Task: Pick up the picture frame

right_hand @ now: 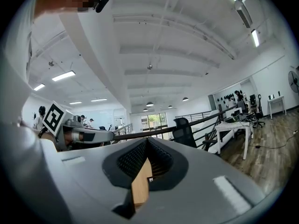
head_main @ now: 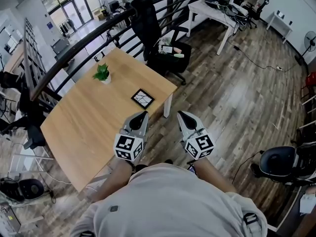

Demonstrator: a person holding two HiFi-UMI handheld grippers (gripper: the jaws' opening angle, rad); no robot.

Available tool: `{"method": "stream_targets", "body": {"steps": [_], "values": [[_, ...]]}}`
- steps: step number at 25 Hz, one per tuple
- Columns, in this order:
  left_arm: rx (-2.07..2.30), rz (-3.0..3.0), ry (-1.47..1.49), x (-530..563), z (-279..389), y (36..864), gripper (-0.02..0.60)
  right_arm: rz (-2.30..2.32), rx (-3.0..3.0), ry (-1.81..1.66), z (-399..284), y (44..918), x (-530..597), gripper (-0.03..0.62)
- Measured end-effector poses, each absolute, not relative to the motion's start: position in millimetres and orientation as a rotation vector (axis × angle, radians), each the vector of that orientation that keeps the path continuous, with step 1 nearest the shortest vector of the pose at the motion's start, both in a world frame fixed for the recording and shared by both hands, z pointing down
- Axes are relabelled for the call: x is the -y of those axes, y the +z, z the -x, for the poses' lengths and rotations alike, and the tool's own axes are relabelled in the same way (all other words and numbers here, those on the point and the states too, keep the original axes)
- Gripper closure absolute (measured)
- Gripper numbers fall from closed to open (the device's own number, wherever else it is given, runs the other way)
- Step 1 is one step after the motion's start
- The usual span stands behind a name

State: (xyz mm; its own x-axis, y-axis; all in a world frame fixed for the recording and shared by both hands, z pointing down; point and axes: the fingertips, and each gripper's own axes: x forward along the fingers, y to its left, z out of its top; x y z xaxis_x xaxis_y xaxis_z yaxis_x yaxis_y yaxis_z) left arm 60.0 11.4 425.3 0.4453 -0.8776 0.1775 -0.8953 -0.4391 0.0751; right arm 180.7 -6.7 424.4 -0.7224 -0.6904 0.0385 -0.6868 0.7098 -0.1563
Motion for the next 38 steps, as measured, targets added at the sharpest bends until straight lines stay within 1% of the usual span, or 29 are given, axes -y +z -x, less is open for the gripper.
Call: {"method": "stream_targets", "body": {"steps": [11,19,27,38], "values": [[1.508,-2.511,0.181,21,-76,448,0.578,1.223,-2.869,-0.321,-201,447,32,0.585],[1.467,-2.521,0.138,63,-66,446,0.578,1.255,-2.877,-0.301,-189,444,66,0.585],[1.487,-2.509,0.103,114,-18,440,0.578,1.217,-2.908,-0.279,-137,438,117,0.585],[1.579,-2.459,0.078,146,73,438,0.578,1.076,-2.974,-0.261,-37,438,157,0.585]]}}
